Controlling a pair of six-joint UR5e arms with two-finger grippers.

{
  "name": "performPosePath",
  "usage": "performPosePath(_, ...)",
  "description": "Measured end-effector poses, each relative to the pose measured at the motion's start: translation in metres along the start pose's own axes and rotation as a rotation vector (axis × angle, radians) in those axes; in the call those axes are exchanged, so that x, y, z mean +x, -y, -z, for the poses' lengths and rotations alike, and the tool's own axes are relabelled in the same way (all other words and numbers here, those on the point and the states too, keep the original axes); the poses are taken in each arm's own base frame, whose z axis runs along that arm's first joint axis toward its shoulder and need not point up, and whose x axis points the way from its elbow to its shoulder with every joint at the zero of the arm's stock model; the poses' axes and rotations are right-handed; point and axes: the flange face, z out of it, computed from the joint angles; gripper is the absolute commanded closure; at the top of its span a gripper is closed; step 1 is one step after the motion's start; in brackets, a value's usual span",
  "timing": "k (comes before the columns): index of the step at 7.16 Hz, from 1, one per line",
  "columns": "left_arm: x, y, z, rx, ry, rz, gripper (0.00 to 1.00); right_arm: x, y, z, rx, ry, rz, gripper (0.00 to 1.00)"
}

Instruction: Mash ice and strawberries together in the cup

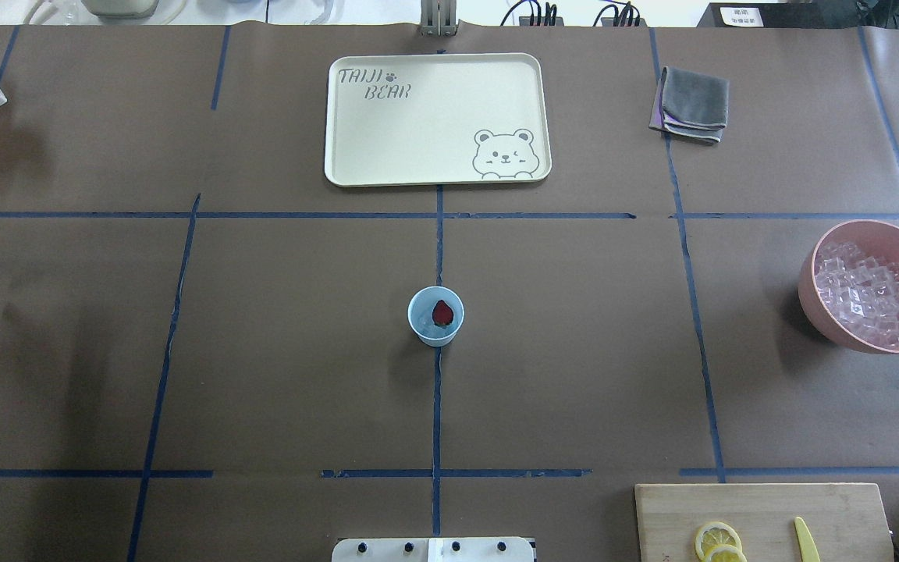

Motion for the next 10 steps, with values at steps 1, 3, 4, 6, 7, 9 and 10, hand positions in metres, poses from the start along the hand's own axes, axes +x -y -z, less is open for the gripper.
performPosePath(1, 0.005, 0.001, 0.011, -0.024, -0.053, -0.042, 0.0, 0.0, 0.0, 0.0, 0.001, 0.0, 0.001, 0.01)
performPosePath(3, -0.03, 0.02, 0.055, -0.033, -0.086, -0.144, 0.0, -0.001, 0.0, 0.001, 0.002, 0.0, 0.001, 0.01)
performPosePath(4, -0.066, 0.031, 0.088, -0.046, -0.053, -0.192, 0.0, -0.001, 0.001, 0.001, 0.002, 0.0, 0.002, 0.01)
performPosePath(6, -0.132, 0.04, 0.157, -0.115, -0.012, -0.232, 0.0, -0.001, 0.001, 0.002, 0.004, 0.0, 0.004, 0.01)
performPosePath(7, -0.152, 0.034, 0.17, -0.138, -0.037, -0.21, 0.0, -0.001, 0.002, 0.002, 0.004, -0.001, 0.004, 0.01)
performPosePath(9, -0.161, 0.024, 0.174, -0.138, -0.122, -0.186, 0.0, -0.001, 0.002, 0.002, 0.004, -0.001, 0.004, 0.01)
performPosePath(10, -0.158, 0.024, 0.178, -0.125, -0.135, -0.194, 0.0, -0.001, 0.002, 0.002, 0.004, -0.001, 0.003, 0.01)
